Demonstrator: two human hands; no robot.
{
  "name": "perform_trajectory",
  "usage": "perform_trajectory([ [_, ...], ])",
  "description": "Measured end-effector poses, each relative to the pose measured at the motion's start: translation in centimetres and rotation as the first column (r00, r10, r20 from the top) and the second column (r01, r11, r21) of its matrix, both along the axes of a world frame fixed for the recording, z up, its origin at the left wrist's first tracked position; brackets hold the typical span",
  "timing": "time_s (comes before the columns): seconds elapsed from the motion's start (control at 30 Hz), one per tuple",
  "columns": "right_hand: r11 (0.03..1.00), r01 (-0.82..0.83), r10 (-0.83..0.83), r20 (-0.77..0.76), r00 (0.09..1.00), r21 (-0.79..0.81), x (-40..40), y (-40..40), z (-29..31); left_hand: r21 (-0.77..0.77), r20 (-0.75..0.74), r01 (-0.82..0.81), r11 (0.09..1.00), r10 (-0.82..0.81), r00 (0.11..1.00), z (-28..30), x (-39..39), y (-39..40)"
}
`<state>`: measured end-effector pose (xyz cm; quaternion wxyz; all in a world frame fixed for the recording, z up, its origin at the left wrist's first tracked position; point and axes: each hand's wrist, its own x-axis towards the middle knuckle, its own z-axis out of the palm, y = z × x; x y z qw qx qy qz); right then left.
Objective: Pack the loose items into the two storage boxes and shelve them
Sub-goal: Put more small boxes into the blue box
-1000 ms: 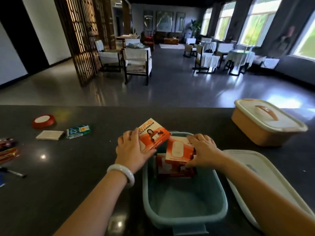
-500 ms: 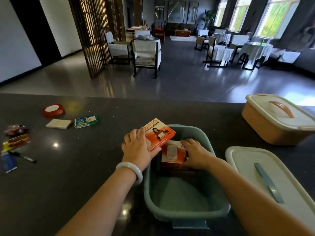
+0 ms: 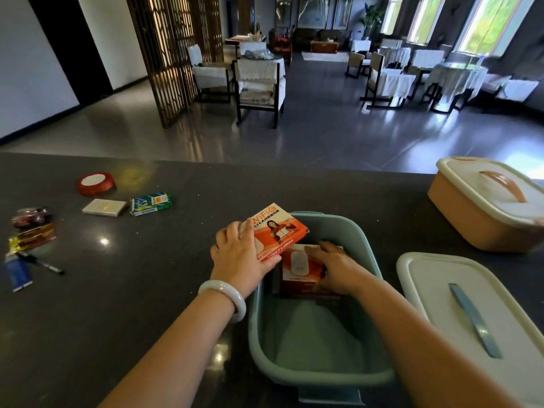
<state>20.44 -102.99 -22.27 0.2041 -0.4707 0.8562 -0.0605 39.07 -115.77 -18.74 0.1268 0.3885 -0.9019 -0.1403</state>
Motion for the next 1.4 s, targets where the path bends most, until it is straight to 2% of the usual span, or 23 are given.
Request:
perform_trajectory([
  [0.57,0.999,0.039,-0.039,-0.009,0.999,-0.026,0.6,0.3,1.0,0.020,0.012,0.020,1.000,-0.021,1.000,0.2,0.0,-0.1],
  [0.77,0.977,0.071,-0.082,-0.044,0.996,-0.200,0.6,0.8,2.2,0.020,0.004,0.049,0.999,-0.049,0.999,0.3,0.0,-0.3],
  [0.87,0.937,0.147,-0.164,-0.028,0.986,-0.316,0.0,1.5,3.4,-0.003,0.000,0.107,0.994,-0.107,0.994,0.6,-0.4,-0.6],
  [1.0,0.858,0.259,-0.282,0.014,0.959,-0.443,-1.1,2.8,4.0,0.009,-0.021,0.272,0.962,-0.272,0.962,1.4,-1.9,-0.6],
  [1.17,0.801,0.424,-0.384,0.181,0.906,-0.422,-1.6,3.6,3.4,0.089,0.030,0.494,0.865,-0.498,0.866,1.7,-4.6,0.3],
  [1.27,0.779,0.457,-0.405,0.211,0.890,-0.429,-1.5,3.5,3.1,0.134,0.057,0.517,0.845,-0.527,0.848,1.3,-6.2,0.9],
  [1.4,0.766,0.472,-0.409,0.234,0.882,-0.436,-1.4,3.5,3.0,0.193,0.129,0.470,0.861,-0.497,0.858,0.1,-7.7,0.8],
])
